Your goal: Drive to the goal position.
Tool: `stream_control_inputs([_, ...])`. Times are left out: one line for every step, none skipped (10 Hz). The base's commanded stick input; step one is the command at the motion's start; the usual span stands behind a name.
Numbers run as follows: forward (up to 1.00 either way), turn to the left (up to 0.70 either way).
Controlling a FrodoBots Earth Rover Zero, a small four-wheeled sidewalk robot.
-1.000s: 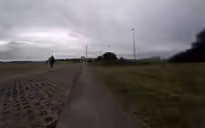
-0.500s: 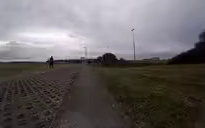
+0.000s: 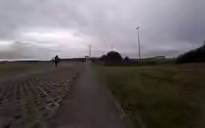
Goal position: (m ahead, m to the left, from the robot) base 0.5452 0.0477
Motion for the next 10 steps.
stream_control_inputs([0.50, 0.00])
stream_control_inputs([0.50, 0.00])
stream_control_inputs([0.50, 0.00])
stream_control_inputs([0.50, 0.00])
stream_control_inputs([0.50, 0.50])
stream_control_inputs([0.50, 0.50])
stream_control_inputs([0.50, 0.47])
stream_control_inputs([0.50, 0.38])
stream_control_inputs([0.50, 0.28])
stream_control_inputs([0.50, 0.18])
